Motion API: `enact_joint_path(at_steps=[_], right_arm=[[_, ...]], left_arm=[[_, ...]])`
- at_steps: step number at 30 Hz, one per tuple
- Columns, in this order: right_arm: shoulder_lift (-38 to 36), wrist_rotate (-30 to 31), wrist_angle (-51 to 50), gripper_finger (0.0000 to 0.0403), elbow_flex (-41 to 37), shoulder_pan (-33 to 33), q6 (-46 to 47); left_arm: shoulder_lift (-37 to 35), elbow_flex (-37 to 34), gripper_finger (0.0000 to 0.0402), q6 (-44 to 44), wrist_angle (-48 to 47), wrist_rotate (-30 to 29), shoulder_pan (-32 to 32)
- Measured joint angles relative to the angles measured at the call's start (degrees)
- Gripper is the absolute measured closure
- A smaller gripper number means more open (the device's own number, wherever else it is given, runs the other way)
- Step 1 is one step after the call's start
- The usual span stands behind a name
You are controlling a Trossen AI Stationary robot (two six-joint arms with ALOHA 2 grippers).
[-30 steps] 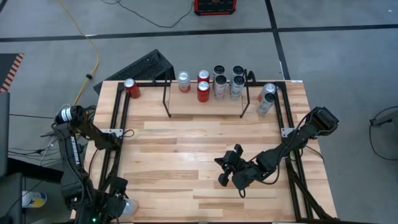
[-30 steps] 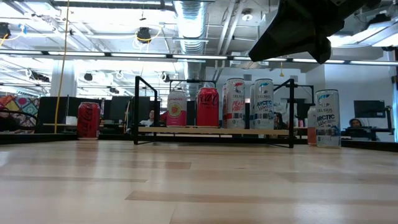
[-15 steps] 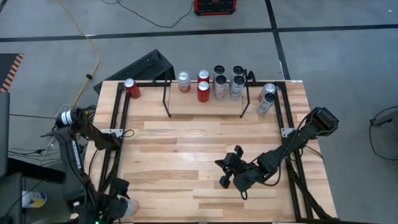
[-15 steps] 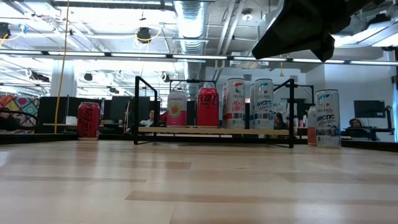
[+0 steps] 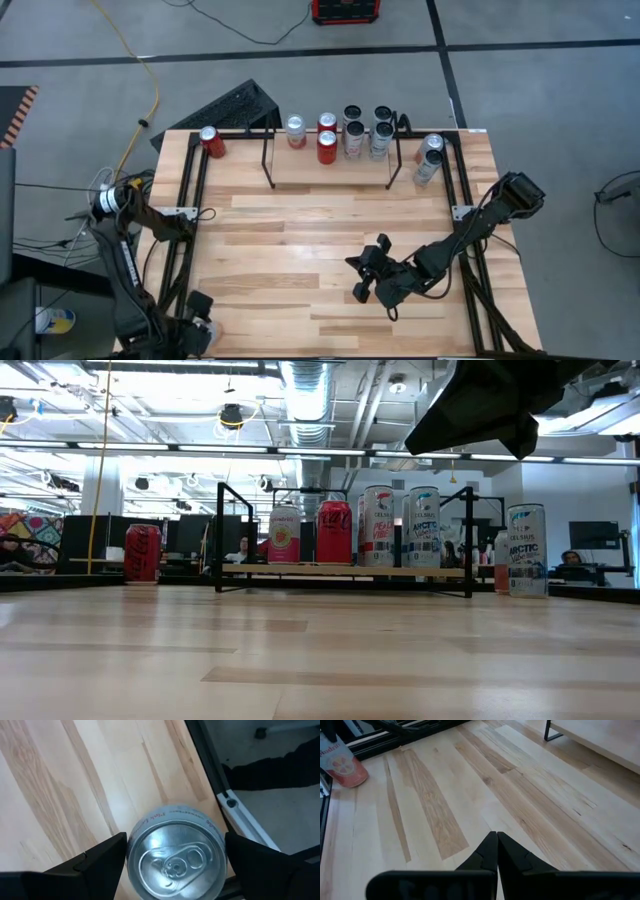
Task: Place canned beverage on shelf
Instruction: Put the bottom orange white soda can on the shelf aligned with the pink white soda can
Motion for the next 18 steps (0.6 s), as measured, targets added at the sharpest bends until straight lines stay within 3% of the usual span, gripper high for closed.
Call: enact_joint_path(at_steps=[18], right_arm=[[0.0, 0.0, 0.42, 0.0376, -0.01, 0.02, 0.04]], left_arm=[[0.94, 0.03, 0.0084, -0.03, -0.2, 1.53, 1.43]])
